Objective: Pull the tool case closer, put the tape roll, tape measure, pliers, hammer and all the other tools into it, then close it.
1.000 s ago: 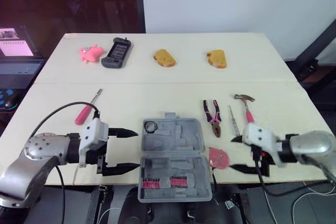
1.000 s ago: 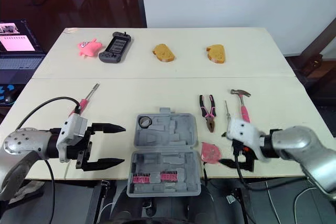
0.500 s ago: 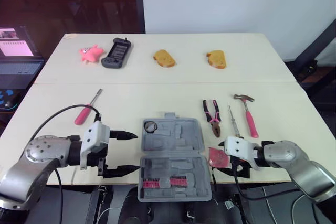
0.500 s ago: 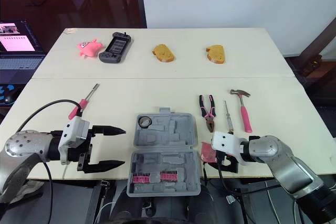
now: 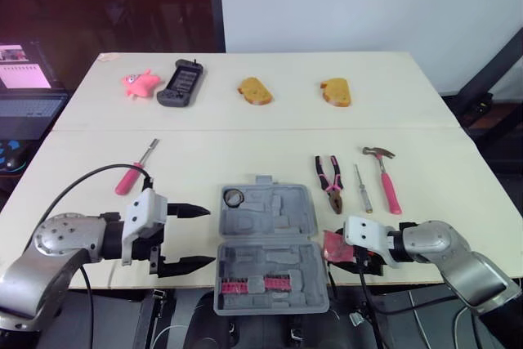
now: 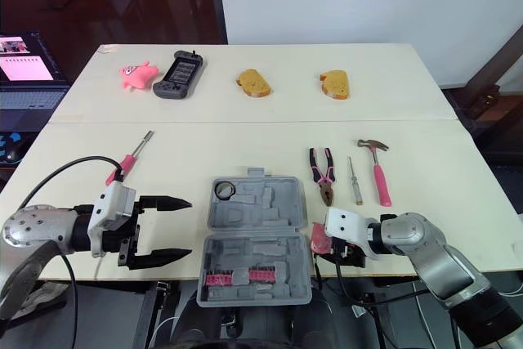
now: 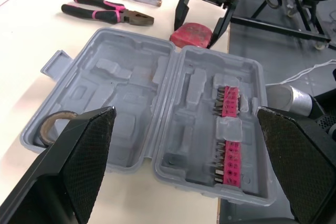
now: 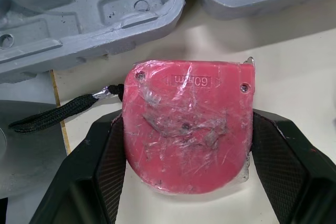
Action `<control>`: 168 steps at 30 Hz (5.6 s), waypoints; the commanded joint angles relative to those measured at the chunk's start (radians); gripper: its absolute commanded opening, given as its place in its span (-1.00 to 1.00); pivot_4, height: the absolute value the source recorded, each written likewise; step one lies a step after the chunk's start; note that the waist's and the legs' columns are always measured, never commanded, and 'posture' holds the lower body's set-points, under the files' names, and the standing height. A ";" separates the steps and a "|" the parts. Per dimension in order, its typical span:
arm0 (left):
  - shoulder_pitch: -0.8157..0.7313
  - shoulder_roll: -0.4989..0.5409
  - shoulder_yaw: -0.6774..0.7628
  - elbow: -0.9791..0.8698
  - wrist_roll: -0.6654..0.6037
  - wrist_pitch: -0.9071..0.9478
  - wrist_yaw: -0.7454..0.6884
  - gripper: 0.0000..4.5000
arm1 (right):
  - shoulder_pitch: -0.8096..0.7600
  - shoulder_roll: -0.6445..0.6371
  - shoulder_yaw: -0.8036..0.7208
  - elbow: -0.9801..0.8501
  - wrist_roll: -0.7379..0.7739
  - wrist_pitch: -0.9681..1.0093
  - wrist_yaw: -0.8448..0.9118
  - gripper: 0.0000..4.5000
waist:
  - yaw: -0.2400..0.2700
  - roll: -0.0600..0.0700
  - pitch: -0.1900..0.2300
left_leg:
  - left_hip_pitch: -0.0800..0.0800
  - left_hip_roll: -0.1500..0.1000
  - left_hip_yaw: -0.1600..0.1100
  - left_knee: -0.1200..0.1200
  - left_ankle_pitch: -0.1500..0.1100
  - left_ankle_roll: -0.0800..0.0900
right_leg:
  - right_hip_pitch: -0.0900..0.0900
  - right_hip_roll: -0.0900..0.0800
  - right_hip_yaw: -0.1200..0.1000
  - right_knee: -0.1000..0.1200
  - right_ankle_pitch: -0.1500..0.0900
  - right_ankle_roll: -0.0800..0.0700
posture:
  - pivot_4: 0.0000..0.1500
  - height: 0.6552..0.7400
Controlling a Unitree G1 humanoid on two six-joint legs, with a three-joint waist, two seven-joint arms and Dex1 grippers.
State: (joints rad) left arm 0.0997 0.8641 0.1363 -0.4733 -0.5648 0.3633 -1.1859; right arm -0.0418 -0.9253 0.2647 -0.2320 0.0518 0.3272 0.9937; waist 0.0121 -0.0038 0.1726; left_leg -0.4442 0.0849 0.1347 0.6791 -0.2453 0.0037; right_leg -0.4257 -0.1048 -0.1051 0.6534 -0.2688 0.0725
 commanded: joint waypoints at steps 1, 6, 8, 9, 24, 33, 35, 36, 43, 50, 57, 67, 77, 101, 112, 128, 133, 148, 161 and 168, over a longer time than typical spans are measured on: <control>-0.018 0.009 0.022 -0.009 -0.008 -0.012 0.002 1.00 | -0.008 -0.040 -0.047 -0.057 0.025 0.071 0.038 0.29 | 0.001 0.000 0.000 | 0.000 0.000 0.000 0.000 0.000 0.000 | 0.000 0.000 0.000 0.000 0.000 0.000 | 1.00 0.50; -0.029 -0.007 0.014 0.009 -0.001 -0.020 0.011 1.00 | -0.081 -0.076 -0.082 -0.170 0.079 0.199 0.085 0.29 | -0.002 0.000 0.000 | 0.000 0.000 0.000 0.000 0.000 0.000 | 0.001 0.000 0.000 0.000 0.000 0.000 | 1.00 0.50; -0.026 -0.023 0.017 0.014 -0.001 -0.025 0.026 1.00 | -0.145 -0.100 -0.084 -0.203 0.074 0.229 0.106 0.29 | -0.006 0.001 0.000 | 0.000 0.000 0.001 0.000 0.000 0.000 | 0.001 0.000 0.000 0.001 0.001 0.000 | 1.00 0.50; -0.026 -0.035 0.021 0.016 -0.008 -0.024 0.038 1.00 | -0.190 -0.105 -0.079 -0.216 0.088 0.261 0.125 0.29 | -0.006 0.001 0.000 | -0.001 0.000 0.001 0.000 0.000 0.000 | 0.001 0.000 0.000 0.001 0.001 0.000 | 1.00 0.50; 0.107 -0.155 0.038 -0.028 0.058 -0.113 0.176 1.00 | -0.863 -0.028 0.360 -0.046 -0.039 0.475 0.422 0.29 | -0.018 0.002 0.000 | -0.001 0.000 0.001 0.000 0.000 0.000 | -0.003 -0.001 0.000 0.001 0.001 -0.002 | 1.00 0.50; 0.246 -0.186 0.079 -0.106 0.073 -0.143 0.251 1.00 | -0.940 0.173 0.498 0.213 -0.217 0.427 0.343 0.29 | -0.027 0.001 0.000 | -0.002 0.000 0.003 0.000 0.001 -0.001 | -0.003 -0.002 0.000 0.008 0.003 0.002 | 1.00 0.50; 0.254 -0.186 0.078 -0.116 0.075 -0.142 0.261 1.00 | -0.938 0.213 0.507 0.254 -0.237 0.415 0.330 0.29 | -0.027 0.001 0.000 | -0.002 0.000 0.002 0.001 0.001 -0.001 | -0.003 -0.002 0.000 0.009 0.003 0.002 | 1.00 0.50; 0.258 -0.186 0.078 -0.119 0.076 -0.142 0.265 1.00 | -0.937 0.226 0.513 0.272 -0.251 0.399 0.326 0.29 | -0.026 0.002 0.000 | -0.002 0.000 0.002 0.001 0.001 -0.002 | -0.003 -0.002 0.000 0.009 0.003 0.002 | 1.00 0.50; 0.271 -0.180 0.082 -0.128 0.077 -0.141 0.278 1.00 | -0.925 0.313 0.519 0.354 -0.287 0.358 0.310 0.29 | -0.027 0.002 0.000 | -0.002 0.000 0.003 0.001 0.001 -0.002 | -0.003 -0.002 0.000 0.010 0.003 0.002 | 1.00 0.50; 0.276 -0.179 0.066 -0.143 0.083 -0.137 0.284 1.00 | -0.911 0.370 0.523 0.423 -0.331 0.299 0.281 0.29 | -0.027 0.002 0.000 | -0.002 0.000 0.003 0.001 0.001 -0.002 | -0.003 -0.002 0.000 0.010 0.003 0.002 | 1.00 0.50; 0.262 -0.169 0.051 -0.135 0.095 -0.135 0.271 1.00 | -0.896 0.419 0.518 0.481 -0.359 0.255 0.252 0.29 | -0.028 0.002 0.000 | -0.002 0.000 0.003 0.001 0.001 -0.002 | -0.003 -0.002 0.000 0.011 0.003 0.002 | 1.00 0.50; 0.252 -0.169 0.042 -0.129 0.098 -0.132 0.267 1.00 | -0.862 0.428 0.489 0.475 -0.373 0.227 0.237 0.29 | -0.030 0.001 0.000 | -0.001 0.000 0.003 0.001 0.002 -0.003 | -0.003 -0.001 0.000 0.011 0.003 0.002 | 1.00 0.50; 0.226 -0.168 0.025 -0.116 0.101 -0.130 0.255 1.00 | -0.870 0.397 0.461 0.427 -0.376 0.226 0.260 0.98 | -0.029 0.001 0.000 | -0.001 0.000 0.002 0.001 0.002 -0.003 | -0.003 -0.001 0.000 0.011 0.003 0.002 | 1.00 0.50; 0.103 -0.128 0.006 -0.028 0.068 -0.106 0.166 1.00 | -0.579 0.290 0.118 0.049 -0.095 0.226 0.192 -0.04 | -0.026 0.001 0.000 | -0.001 0.000 0.002 0.000 0.002 -0.003 | -0.003 -0.001 0.000 0.010 0.003 0.002 | 1.00 0.50; 0.093 -0.117 0.010 -0.021 0.062 -0.108 0.152 1.00 | -0.491 0.323 0.033 0.205 -0.012 0.135 0.100 -0.04 | -0.025 0.001 0.000 | -0.001 0.000 0.002 0.000 0.002 -0.003 | -0.002 -0.001 0.000 0.010 0.002 0.002 | 1.00 0.50; 0.097 -0.091 0.031 -0.021 0.055 -0.106 0.145 1.00 | -0.477 0.404 0.048 0.564 -0.048 -0.150 0.058 -0.04 | -0.026 0.001 0.000 | 0.001 0.000 0.002 0.000 0.002 -0.003 | 0.000 0.000 0.000 0.010 0.003 0.002 | 1.00 0.50; 0.097 -0.085 0.033 -0.023 0.054 -0.104 0.143 1.00 | -0.511 0.403 0.045 0.647 -0.067 -0.230 0.055 -0.04 | -0.024 0.001 -0.001 | 0.001 0.000 0.001 0.000 0.002 -0.004 | 0.000 0.000 0.000 0.010 0.003 0.002 | 1.00 0.50; 0.072 -0.088 0.009 -0.013 0.058 -0.103 0.146 1.00 | -0.523 0.414 0.032 0.609 -0.024 -0.147 0.131 -0.04 | -0.025 0.001 0.000 | 0.001 0.001 0.001 0.000 0.003 -0.004 | 0.000 0.000 0.000 0.010 0.003 0.002 | 1.00 0.50; 0.109 -0.076 0.055 -0.011 0.051 -0.104 0.145 1.00 | -0.530 0.464 0.016 0.999 -0.058 -0.412 0.120 -0.04 | -0.023 -0.002 -0.009 | 0.005 0.000 0.001 0.000 0.003 -0.005 | 0.001 0.000 -0.001 0.010 0.002 0.002 | 1.00 0.50; 0.117 -0.090 0.100 0.025 0.032 -0.103 0.149 1.00 | -0.525 0.431 -0.073 0.800 0.049 -0.395 0.167 -0.04 | -0.022 -0.001 -0.009 | 0.004 0.000 -0.001 0.000 0.003 -0.005 | 0.002 0.000 -0.001 0.010 0.002 0.001 | 1.00 0.50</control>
State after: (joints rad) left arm 0.2197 0.7760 0.1954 -0.4542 -0.5106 0.2591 -1.0396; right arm -0.5762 -0.4602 0.2221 0.6308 0.0832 -0.0824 1.1460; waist -0.0102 -0.0047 0.1632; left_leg -0.4423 0.0854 0.1339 0.6791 -0.2423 -0.0010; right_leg -0.4240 -0.1050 -0.1059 0.6638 -0.2663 0.0741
